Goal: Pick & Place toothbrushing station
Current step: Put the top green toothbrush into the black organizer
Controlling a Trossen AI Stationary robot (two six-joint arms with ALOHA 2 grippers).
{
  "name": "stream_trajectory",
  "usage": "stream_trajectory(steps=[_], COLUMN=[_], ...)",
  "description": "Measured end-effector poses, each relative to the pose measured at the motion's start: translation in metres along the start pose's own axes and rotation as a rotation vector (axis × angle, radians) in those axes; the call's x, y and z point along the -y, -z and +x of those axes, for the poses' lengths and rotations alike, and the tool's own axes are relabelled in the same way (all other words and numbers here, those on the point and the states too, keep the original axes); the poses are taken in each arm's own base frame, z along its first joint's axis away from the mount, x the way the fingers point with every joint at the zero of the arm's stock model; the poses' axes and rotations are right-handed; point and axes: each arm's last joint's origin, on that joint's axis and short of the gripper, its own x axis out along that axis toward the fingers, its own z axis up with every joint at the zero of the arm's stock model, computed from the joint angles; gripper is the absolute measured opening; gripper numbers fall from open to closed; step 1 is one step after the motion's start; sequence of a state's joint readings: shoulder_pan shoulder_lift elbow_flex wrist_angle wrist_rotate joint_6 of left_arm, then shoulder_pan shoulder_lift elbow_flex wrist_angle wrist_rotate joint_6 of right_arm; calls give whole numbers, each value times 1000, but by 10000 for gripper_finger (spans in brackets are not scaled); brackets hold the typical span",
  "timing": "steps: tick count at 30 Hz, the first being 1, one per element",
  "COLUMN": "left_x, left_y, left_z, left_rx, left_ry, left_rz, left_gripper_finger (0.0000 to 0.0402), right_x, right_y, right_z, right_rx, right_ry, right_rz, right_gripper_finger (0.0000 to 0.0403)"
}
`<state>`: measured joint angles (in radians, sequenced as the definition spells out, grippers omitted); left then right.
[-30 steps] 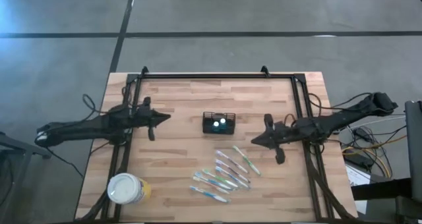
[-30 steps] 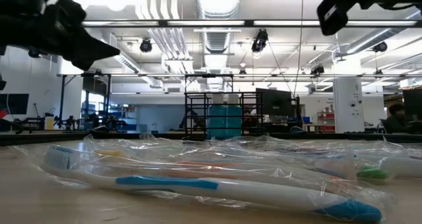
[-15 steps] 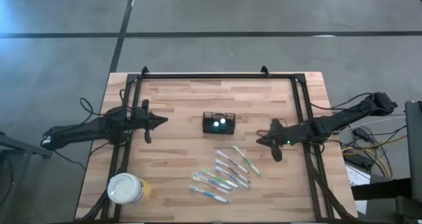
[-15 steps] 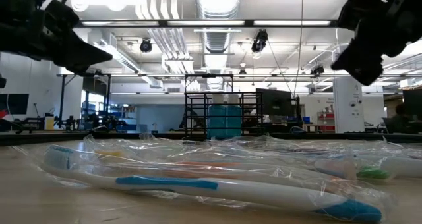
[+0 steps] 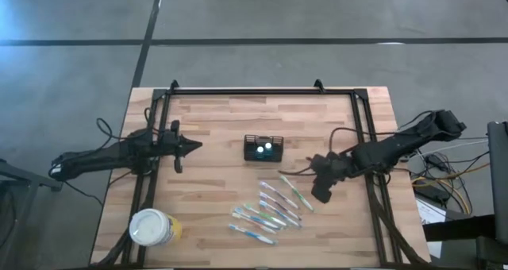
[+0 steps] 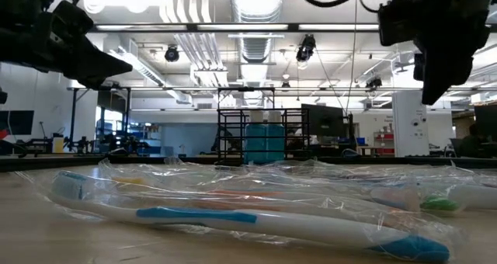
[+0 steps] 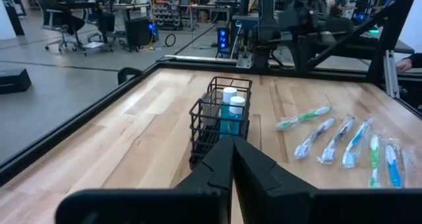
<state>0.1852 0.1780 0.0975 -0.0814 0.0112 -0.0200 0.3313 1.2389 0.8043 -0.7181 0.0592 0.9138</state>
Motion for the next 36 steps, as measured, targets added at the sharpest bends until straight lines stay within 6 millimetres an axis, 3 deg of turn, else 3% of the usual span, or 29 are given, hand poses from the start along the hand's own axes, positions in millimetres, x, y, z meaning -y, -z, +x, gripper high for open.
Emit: stream_trajectory(steps=[11,16,23,30,36], left_x=[1,1,1,1,1], left_y=[0,0,1,1,1], left_z=[0,0,0,0,0], left_rx=[-2,-3,-4,-4,-3], left_ry=[24,29,42,44,44], left_rz=[4,9,9,10,9], left_gripper_finger=[14,14,14,14,14], right_x=[-25,-31,-39,-31,-28], right_y=[-35,-45,-53,-52,-49], right_z=[41,64,94,114,118], right_rx=[-51,-125,-182,-224,-255], right_ry=[130,151,192,247,246], right_rz=[66,62,20,7,-21], right_gripper_finger=[177,212,219,218,175])
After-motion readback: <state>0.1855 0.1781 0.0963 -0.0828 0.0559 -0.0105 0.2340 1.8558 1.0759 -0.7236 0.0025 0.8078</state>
